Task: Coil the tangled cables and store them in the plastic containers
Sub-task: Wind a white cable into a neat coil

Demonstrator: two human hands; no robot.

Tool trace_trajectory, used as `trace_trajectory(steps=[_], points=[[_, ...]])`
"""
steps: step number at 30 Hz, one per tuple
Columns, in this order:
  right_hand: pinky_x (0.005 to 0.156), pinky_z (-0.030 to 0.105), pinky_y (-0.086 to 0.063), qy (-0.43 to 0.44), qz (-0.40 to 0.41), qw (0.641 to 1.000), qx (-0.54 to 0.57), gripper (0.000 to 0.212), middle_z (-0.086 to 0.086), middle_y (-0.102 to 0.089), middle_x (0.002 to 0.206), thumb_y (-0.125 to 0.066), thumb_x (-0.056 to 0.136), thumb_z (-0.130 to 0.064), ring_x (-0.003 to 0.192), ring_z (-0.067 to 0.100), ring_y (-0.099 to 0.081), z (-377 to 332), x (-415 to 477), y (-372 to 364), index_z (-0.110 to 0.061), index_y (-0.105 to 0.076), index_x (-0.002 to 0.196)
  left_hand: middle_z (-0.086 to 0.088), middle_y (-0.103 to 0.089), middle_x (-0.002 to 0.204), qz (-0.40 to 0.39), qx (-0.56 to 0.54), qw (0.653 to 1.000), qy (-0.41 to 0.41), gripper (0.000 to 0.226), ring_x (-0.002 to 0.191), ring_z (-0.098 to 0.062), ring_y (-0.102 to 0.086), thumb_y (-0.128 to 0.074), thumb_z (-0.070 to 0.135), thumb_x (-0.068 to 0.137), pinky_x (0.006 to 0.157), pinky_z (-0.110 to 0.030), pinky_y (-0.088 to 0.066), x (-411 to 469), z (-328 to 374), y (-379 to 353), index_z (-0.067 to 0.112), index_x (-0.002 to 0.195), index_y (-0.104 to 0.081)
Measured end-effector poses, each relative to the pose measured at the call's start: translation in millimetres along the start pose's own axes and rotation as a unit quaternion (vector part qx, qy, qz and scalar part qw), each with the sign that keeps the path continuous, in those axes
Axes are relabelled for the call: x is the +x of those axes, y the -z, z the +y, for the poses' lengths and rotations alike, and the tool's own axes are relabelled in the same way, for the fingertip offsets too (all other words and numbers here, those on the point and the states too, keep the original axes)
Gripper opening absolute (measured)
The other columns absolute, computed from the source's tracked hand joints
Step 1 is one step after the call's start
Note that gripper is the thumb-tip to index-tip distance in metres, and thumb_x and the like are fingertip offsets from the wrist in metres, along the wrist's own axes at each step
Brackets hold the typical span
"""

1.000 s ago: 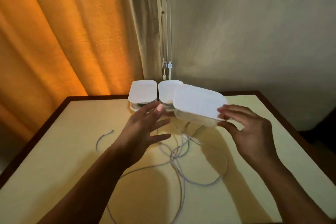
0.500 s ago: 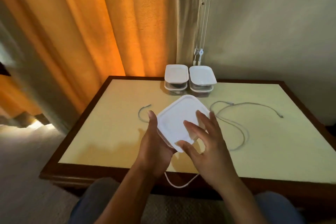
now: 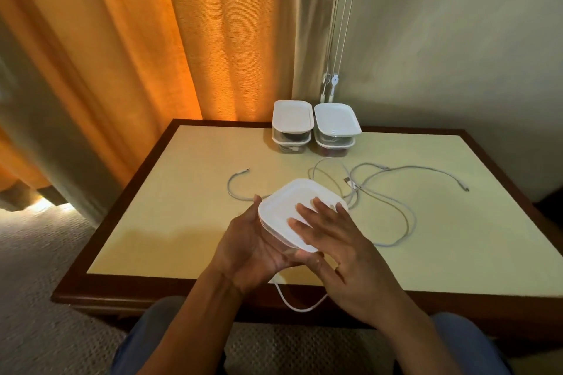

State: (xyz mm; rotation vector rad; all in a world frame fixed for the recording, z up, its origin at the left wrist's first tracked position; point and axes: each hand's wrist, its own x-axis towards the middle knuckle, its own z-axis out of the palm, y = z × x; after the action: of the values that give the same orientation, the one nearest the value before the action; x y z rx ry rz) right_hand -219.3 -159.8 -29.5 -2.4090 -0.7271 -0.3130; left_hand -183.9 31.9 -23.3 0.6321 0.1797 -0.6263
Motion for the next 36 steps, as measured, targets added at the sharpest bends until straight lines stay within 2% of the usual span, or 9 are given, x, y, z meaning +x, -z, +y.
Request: trace_trajectory(steps=[10, 12, 13, 15, 16, 20, 24, 30, 36], points=[[0.125, 0.052, -0.02, 0.024, 0.042, 0.999, 0.022, 0.045, -0.01, -0.036, 0.162, -0.04, 0.108, -0.034, 0.154, 0.013, -0.022, -7.5, 13.7, -4.6, -0.023, -0.045, 0.152, -0.019, -0.062, 0.14, 0.022, 0.04, 0.995, -0.086, 0.047, 0.121, -0.04, -0.062, -0.037, 0.035, 0.108, 0.09, -0.057, -0.054, 11.6, 4.0, -3.1, 0.012, 0.142, -0.059], [0.119, 0.038, -0.036, -0.013, 0.083, 0.993, 0.084, 0.039, -0.019, -0.053, 0.148, -0.042, 0.109, -0.031, 0.141, 0.006, -0.045, -11.4, 14.7, -0.5, -0.028, -0.051, 0.147, -0.016, -0.063, 0.141, 0.029, 0.021, 0.996, -0.077, 0.043, 0.119, -0.039, -0.063, -0.042, 0.035, 0.107, 0.086, -0.06, -0.057, 13.5, 5.6, -3.3, 0.013, 0.139, -0.061], [0.101, 0.022, -0.049, -0.063, 0.125, 0.98, 0.142, 0.035, -0.028, -0.066, 0.126, -0.044, 0.109, -0.031, 0.115, 0.0, -0.062, -13.1, 16.3, 6.3, -0.03, -0.058, 0.141, -0.013, -0.063, 0.14, 0.037, 0.002, 0.997, -0.073, 0.039, 0.119, -0.038, -0.062, -0.046, 0.034, 0.106, 0.083, -0.063, -0.057, 13.6, 7.2, -3.0, 0.014, 0.135, -0.064], [0.059, 0.007, -0.042, -0.148, 0.234, 0.945, 0.175, 0.029, -0.026, -0.066, 0.075, -0.046, 0.106, -0.037, 0.063, -0.004, -0.057, -8.6, 20.0, 23.7, -0.029, -0.07, 0.12, -0.01, -0.065, 0.138, 0.063, -0.03, 0.994, -0.082, 0.035, 0.124, -0.037, -0.06, -0.052, 0.031, 0.103, 0.082, -0.069, -0.055, 12.1, 11.3, 2.1, 0.017, 0.131, -0.067], [0.056, 0.007, -0.041, -0.183, 0.278, 0.928, 0.166, 0.03, -0.021, -0.064, 0.071, -0.045, 0.105, -0.042, 0.062, -0.001, -0.058, -1.0, 19.3, 30.9, -0.027, -0.071, 0.112, -0.01, -0.065, 0.139, 0.061, -0.037, 0.994, -0.088, 0.037, 0.129, -0.038, -0.058, -0.052, 0.03, 0.103, 0.086, -0.071, -0.052, 11.2, 12.8, 5.5, 0.017, 0.135, -0.065], [0.089, 0.037, -0.057, -0.367, 0.44, 0.767, 0.288, 0.037, -0.009, -0.07, 0.103, -0.052, 0.103, -0.046, 0.101, 0.009, -0.066, 35.3, 11.8, 42.8, -0.021, -0.069, 0.122, -0.014, -0.061, 0.143, 0.025, -0.054, 0.994, -0.092, 0.05, 0.135, -0.043, -0.054, -0.049, 0.025, 0.099, 0.104, -0.072, -0.04, 6.3, 16.0, 13.2, 0.01, 0.148, -0.051], [0.088, 0.042, -0.059, -0.495, 0.496, 0.592, 0.399, 0.028, 0.003, -0.071, 0.112, -0.059, 0.102, -0.041, 0.103, 0.021, -0.068, 68.8, -9.4, 54.1, -0.019, -0.07, 0.115, -0.018, -0.063, 0.139, 0.039, -0.078, 0.993, -0.079, 0.055, 0.133, -0.043, -0.056, -0.051, 0.042, 0.1, 0.107, -0.072, -0.039, 9.8, 14.1, 16.6, 0.009, 0.145, -0.052], [0.091, 0.051, -0.057, -0.561, 0.466, 0.499, 0.468, 0.016, 0.015, -0.069, 0.115, -0.064, 0.1, -0.02, 0.092, 0.025, -0.07, 111.2, -26.9, 55.7, -0.009, -0.058, 0.09, -0.023, -0.058, 0.142, 0.077, -0.032, 0.994, -0.064, 0.061, 0.125, -0.045, -0.062, -0.065, 0.041, 0.09, 0.104, -0.067, -0.046, 13.9, 12.4, 21.8, 0.008, 0.141, -0.056], [0.086, 0.047, -0.061, -0.524, 0.509, 0.472, 0.494, 0.021, 0.017, -0.071, 0.106, -0.065, 0.098, -0.012, 0.094, 0.025, -0.075, 115.9, -30.6, 59.1, 0.001, -0.056, 0.113, -0.019, -0.061, 0.123, 0.196, 0.062, 0.972, -0.111, 0.062, 0.119, -0.033, -0.064, -0.07, 0.034, 0.082, 0.099, -0.054, -0.052, 16.5, 13.8, 20.9, 0.003, 0.134, -0.06]])
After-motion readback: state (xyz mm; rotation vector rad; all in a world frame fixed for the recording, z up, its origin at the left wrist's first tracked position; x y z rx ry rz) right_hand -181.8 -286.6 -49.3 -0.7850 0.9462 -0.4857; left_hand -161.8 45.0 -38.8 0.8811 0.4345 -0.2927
